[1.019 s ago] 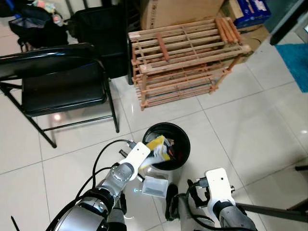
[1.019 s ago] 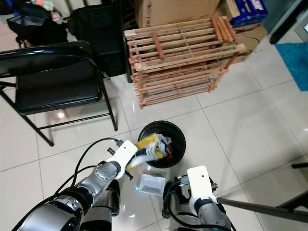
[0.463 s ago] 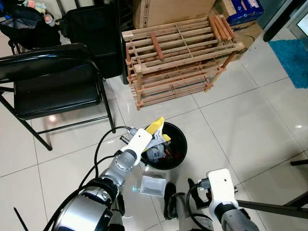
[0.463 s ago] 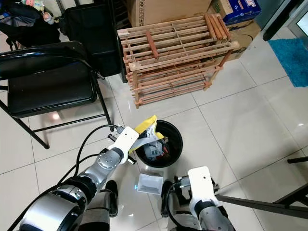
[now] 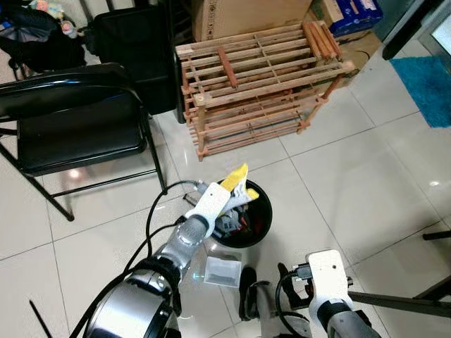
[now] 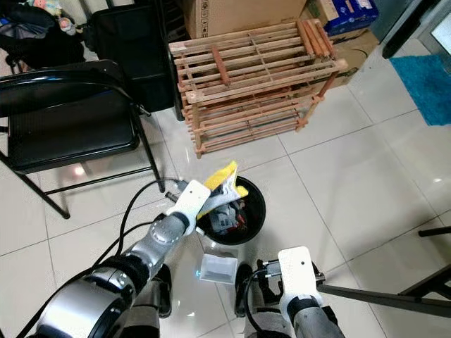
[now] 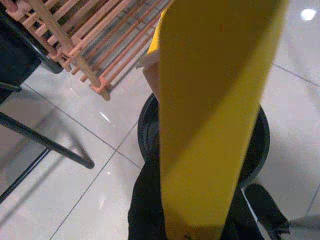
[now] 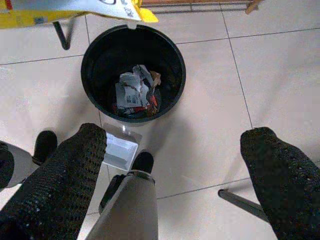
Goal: Picking trash to rubbish bin
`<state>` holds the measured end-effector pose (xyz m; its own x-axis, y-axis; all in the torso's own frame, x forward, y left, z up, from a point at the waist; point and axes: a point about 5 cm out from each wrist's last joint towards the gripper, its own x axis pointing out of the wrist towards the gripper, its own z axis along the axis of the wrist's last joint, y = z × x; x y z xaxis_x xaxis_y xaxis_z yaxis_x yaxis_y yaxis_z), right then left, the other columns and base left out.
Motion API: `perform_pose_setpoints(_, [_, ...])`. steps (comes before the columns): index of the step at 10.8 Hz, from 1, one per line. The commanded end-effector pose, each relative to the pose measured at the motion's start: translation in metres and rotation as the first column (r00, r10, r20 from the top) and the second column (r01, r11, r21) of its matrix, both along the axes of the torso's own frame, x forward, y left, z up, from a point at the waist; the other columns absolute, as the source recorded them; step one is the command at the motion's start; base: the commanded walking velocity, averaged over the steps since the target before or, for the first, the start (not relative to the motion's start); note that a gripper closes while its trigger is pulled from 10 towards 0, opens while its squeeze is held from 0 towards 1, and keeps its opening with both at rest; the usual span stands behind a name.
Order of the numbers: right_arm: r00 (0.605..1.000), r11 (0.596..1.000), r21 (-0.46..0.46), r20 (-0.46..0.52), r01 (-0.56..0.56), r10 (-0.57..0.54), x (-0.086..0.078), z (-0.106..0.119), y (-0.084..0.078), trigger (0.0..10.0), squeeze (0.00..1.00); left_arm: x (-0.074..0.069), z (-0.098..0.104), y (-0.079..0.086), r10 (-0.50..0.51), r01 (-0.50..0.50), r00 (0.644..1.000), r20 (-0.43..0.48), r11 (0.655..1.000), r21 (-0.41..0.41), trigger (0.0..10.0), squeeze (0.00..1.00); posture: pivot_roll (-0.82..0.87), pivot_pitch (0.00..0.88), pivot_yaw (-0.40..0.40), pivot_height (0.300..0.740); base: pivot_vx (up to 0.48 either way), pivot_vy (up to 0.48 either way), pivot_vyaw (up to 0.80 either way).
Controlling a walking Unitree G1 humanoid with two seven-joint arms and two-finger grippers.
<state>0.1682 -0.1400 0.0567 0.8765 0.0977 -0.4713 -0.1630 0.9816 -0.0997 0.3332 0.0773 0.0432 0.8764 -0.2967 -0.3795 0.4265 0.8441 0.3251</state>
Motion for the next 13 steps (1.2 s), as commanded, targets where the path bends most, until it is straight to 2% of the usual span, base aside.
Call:
perform_pose_setpoints(1, [0.999, 1.0, -0.019, -0.036, 0.02, -0.021, -0.0083, -0.0041, -0.0047, 10.0, 0.0, -0.007, -0.0083, -0.0051, -0.006, 0.006, 0.999, -0.036, 1.0, -0.011, 10.0, 0.12, -0.12, 0.375, -0.103, 0.74, 0.0, 0.0, 0.0])
perform_pose_setpoints(2, [0.999, 1.0, -0.019, -0.037, 0.021, -0.022, -0.0084, -0.004, -0.0047, 10.0, 0.0, -0.0065, -0.0076, -0.0056, -0.003, 0.003, 0.999, -0.037, 1.0, -0.02, 10.0, 1.0, -0.12, 0.375, -0.103, 0.74, 0.0, 0.0, 0.0])
perform_pose_setpoints(13, [0.999, 0.999, -0.032, -0.034, 0.012, -0.013, -0.0047, -0.0035, -0.0045, 10.0, 0.0, -0.0068, -0.0087, -0.0033, 0.024, -0.025, 0.999, -0.041, 0.999, -0.031, 10.0, 1.0, -0.12, 0.373, -0.1, 0.74, 0.0, 0.0, 0.0])
